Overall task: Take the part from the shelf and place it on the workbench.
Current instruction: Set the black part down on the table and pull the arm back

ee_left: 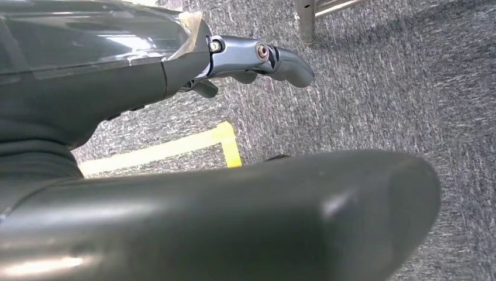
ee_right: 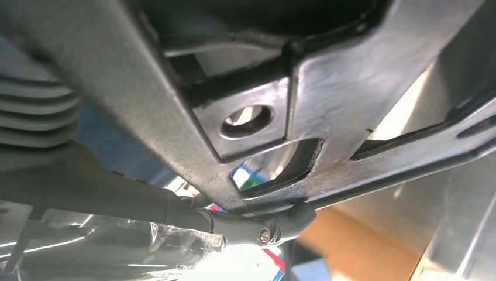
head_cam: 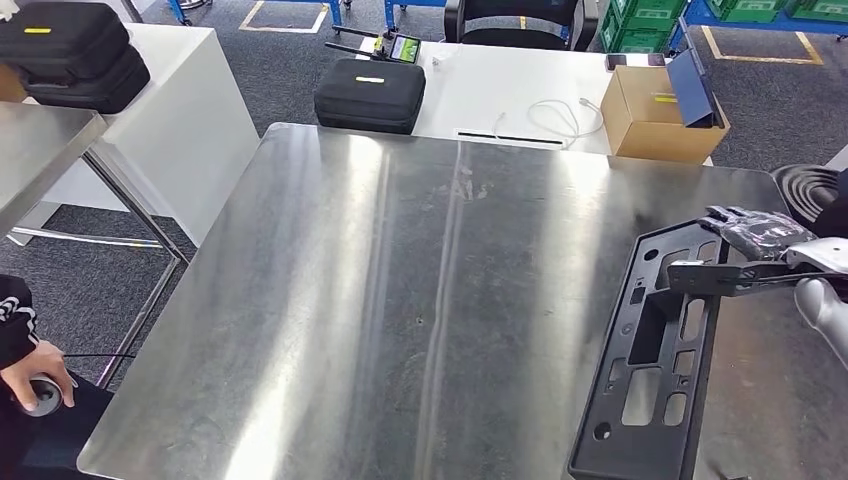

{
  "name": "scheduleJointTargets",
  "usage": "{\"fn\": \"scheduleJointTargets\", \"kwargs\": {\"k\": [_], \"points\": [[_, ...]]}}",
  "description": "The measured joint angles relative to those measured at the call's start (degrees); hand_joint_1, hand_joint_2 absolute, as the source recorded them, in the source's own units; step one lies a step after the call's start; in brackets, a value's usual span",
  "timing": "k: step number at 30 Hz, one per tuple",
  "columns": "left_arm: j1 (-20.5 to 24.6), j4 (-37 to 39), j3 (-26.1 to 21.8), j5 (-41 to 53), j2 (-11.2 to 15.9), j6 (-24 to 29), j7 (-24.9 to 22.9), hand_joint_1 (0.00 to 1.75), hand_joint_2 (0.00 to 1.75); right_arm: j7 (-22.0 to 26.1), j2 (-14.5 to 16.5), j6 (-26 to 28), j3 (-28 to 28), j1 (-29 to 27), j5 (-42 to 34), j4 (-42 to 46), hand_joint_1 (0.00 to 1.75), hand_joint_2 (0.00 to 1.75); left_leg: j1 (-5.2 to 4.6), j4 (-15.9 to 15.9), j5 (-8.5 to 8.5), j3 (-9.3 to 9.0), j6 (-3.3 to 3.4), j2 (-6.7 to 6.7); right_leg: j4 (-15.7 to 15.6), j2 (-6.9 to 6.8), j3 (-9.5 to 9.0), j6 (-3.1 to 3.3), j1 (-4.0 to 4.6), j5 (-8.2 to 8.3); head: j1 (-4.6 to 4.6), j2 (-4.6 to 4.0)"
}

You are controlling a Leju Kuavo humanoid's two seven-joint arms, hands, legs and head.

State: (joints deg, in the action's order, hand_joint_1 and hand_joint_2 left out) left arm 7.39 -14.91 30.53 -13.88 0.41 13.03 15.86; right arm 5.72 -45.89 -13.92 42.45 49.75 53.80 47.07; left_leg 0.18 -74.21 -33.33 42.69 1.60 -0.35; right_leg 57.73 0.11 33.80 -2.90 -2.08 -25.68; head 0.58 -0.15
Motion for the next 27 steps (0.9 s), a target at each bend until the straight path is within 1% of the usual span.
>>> {"fn": "scheduleJointTargets", "kwargs": {"k": [1,2,3,4,5,6,7,8,10,11,12,14,15,16,17,18,19,20,21,22,23,25,26,27], "points": [[-0.15,0.0,-0.13,0.0,-0.1,0.12,0.17,0.0,0.0,-0.43,0.69,1.34,-0.03,-0.06,-0.06,-0.71,0.0,0.0,0.05,-1.01,0.07,0.45,-0.01,0.01,0.01,0.02,0.0,0.01,0.05,0.0,-0.01,0.0],[-0.26,0.0,-0.22,0.01,-0.18,0.22,0.28,0.0,0.0,-0.85,1.33,2.37,-0.12,-0.16,-0.18,-1.3,0.0,0.0,0.06,0.21,1.11,-0.23,0.06,0.02,0.01,0.06,-0.03,0.01,0.06,0.0,0.01,0.0],[-0.31,-0.01,-0.29,0.01,-0.22,0.31,0.32,0.0,0.0,-1.14,1.83,2.98,-0.21,-0.24,-0.28,-1.76,0.0,0.0,0.07,3.44,2.8,-1.98,0.21,0.03,0.02,0.11,-0.08,-0.01,0.06,0.01,0.01,0.0],[-0.32,-0.03,-0.34,0.02,-0.26,0.4,0.33,0.0,0.0,-1.32,2.22,3.3,-0.28,-0.27,-0.31,-2.12,0.0,0.0,0.07,7.55,4.37,-4.19,0.41,0.02,0.03,0.14,-0.12,-0.05,0.09,0.01,0.01,0.0],[-0.3,-0.07,-0.37,0.02,-0.28,0.48,0.33,0.0,0.0,-1.4,2.47,3.42,-0.32,-0.29,-0.31,-2.42,0.0,0.0,0.02,11.08,5.43,-6.17,0.57,0.02,0.08,0.18,-0.08,-0.15,0.28,-0.01,-0.01,0.0],[-0.29,-0.1,-0.4,0.02,-0.32,0.54,0.34,0.0,0.0,-1.45,2.68,3.49,-0.37,-0.31,-0.32,-2.67,0.0,0.0,-0.06,13.49,6.0,-7.49,0.74,0.01,0.1,0.19,0.0,-0.34,0.43,0.04,-0.07,0.0],[-0.31,-0.14,-0.45,0.02,-0.38,0.57,0.35,0.0,0.0,-1.48,2.88,3.55,-0.44,-0.34,-0.34,-2.89,0.0,0.0,-0.22,14.54,6.07,-8.05,0.9,-0.01,0.05,0.19,0.09,-0.6,0.56,0.13,-0.1,0.0],[-0.34,-0.15,-0.5,0.02,-0.42,0.58,0.35,0.0,0.0,-1.52,3.03,3.61,-0.54,-0.36,-0.35,-3.08,0.0,0.0,-0.41,14.7,6.15,-8.1,1.09,-0.04,-0.07,0.19,0.16,-0.95,0.69,0.26,-0.15,0.0],[-0.37,-0.16,-0.59,0.02,-0.46,0.59,0.38,0.0,0.0,-1.57,3.22,3.7,-0.76,-0.47,-0.35,-3.4,0.0,0.0,-0.51,15.18,6.71,-8.16,1.88,-0.06,-0.01,0.14,0.46,-1.57,0.54,0.18,-0.17,0.0],[-0.35,-0.19,-0.63,0.02,-0.45,0.59,0.4,0.0,0.0,-1.6,3.24,3.77,-0.83,-0.53,-0.36,-3.53,0.0,0.0,-0.49,15.48,6.97,-8.23,2.28,-0.06,1.05,0.11,1.05,-1.67,0.5,-0.47,-0.25,0.0],[-0.33,-0.21,-0.67,0.03,-0.46,0.59,0.43,0.0,0.0,-1.79,3.3,4.08,-0.93,-0.67,-0.5,-3.66,0.0,0.0,-0.43,15.74,7.2,-8.29,2.63,-0.04,3.36,0.07,2.22,-1.6,0.4,-1.64,-0.31,0.0],[-0.38,-0.27,-0.82,0.07,-0.56,0.58,0.5,0.0,0.0,-3.36,3.75,6.32,-1.65,-1.64,-1.99,-3.85,0.0,0.0,-0.48,15.79,7.31,-8.17,2.87,-0.06,10.95,0.05,5.82,-1.35,0.42,-4.63,-0.44,0.0],[-0.42,-0.28,-0.95,0.09,-0.68,0.58,0.55,0.0,0.0,-4.69,4.28,8.18,-2.59,-2.63,-3.56,-3.89,0.0,0.0,-0.51,15.79,7.32,-8.13,2.9,-0.07,14.37,0.05,7.46,-1.44,0.45,-5.62,-0.44,0.0],[-0.46,-0.28,-1.07,0.14,-0.82,0.59,0.59,0.0,0.0,-6.13,5.08,10.34,-4.08,-3.92,-5.84,-3.89,0.0,0.0,-0.52,15.78,7.32,-8.11,2.91,-0.08,16.07,0.05,8.29,-1.7,0.47,-5.86,-0.45,0.0],[-0.48,-0.28,-1.17,0.21,-0.97,0.62,0.63,0.0,0.0,-7.22,6.05,12.35,-6.03,-5.45,-8.93,-3.78,0.0,0.0,-0.52,15.76,7.31,-8.13,2.9,-0.1,15.39,0.03,7.99,-2.12,0.43,-5.23,-0.45,0.0],[-0.48,-0.29,-1.26,0.33,-1.12,0.64,0.64,0.0,0.0,-7.89,7.2,13.94,-8.46,-7.16,-12.58,-3.48,0.0,0.0,-0.48,15.74,7.28,-8.17,2.86,-0.13,12.32,-0.01,6.5,-2.6,0.37,-3.86,-0.45,0.0],[-0.47,-0.3,-1.31,0.45,-1.25,0.66,0.64,0.0,0.0,-8.23,8.41,15.12,-11.18,-8.93,-16.51,-2.97,0.0,0.0,-0.45,15.7,7.23,-8.21,2.77,-0.18,8.0,-0.11,4.35,-3.01,0.31,-2.29,-0.46,0.0],[-0.47,-0.3,-1.35,0.57,-1.36,0.68,0.64,0.0,0.0,-8.28,9.6,15.84,-13.86,-10.61,-20.22,-2.37,0.0,0.0,-0.55,15.62,7.12,-8.18,2.58,-0.24,4.01,-0.18,2.26,-3.11,0.42,-1.05,-0.47,0.0],[-0.47,-0.31,-1.39,0.66,-1.44,0.67,0.64,0.0,0.0,-8.35,10.78,16.22,-16.47,-12.13,-23.32,-1.74,0.0,0.0,-0.69,15.55,7.05,-8.14,2.37,-0.31,1.16,-0.23,0.77,-2.92,0.55,-0.23,-0.44,0.0],[-0.48,-0.31,-1.43,0.71,-1.49,0.67,0.63,0.0,0.0,-8.46,11.87,16.48,-18.75,-13.46,-25.71,-1.23,0.0,0.0,-0.85,15.51,7.0,-8.08,2.16,-0.38,-0.15,-0.26,0.06,-2.56,0.73,0.02,-0.39,0.0],[-0.49,-0.31,-1.47,0.75,-1.52,0.66,0.62,0.0,0.0,-8.59,12.82,16.66,-20.63,-14.66,-27.48,-0.88,0.0,0.0,-0.99,15.5,6.98,-8.03,1.99,-0.42,-0.3,-0.23,-0.07,-2.16,0.92,0.0,-0.34,0.0],[-0.51,-0.31,-1.61,0.78,-1.51,0.66,0.6,0.0,0.0,-8.79,14.45,16.76,-23.71,-16.65,-29.98,-0.37,0.0,0.0,-0.91,15.28,6.68,-7.87,1.6,-0.44,-0.34,-0.22,-0.05,-1.53,0.52,0.09,-0.28,0.0],[-0.5,-0.31,-1.67,0.79,-1.5,0.66,0.61,0.0,0.0,-8.87,15.14,16.7,-24.95,-17.28,-30.99,-0.22,0.0,0.0,-0.81,14.34,5.93,-7.42,1.3,-0.41,-0.37,-0.22,-0.1,-1.07,0.27,0.14,-0.19,0.0],[-0.49,-0.31,-1.73,0.76,-1.48,0.66,0.62,0.0,0.0,-9.06,15.78,16.59,-26.12,-17.66,-32.04,-0.11,0.0,0.0,-0.68,12.31,4.63,-6.47,0.94,-0.35,-0.43,-0.23,-0.14,-0.57,0.02,0.19,-0.06,0.0]]}}
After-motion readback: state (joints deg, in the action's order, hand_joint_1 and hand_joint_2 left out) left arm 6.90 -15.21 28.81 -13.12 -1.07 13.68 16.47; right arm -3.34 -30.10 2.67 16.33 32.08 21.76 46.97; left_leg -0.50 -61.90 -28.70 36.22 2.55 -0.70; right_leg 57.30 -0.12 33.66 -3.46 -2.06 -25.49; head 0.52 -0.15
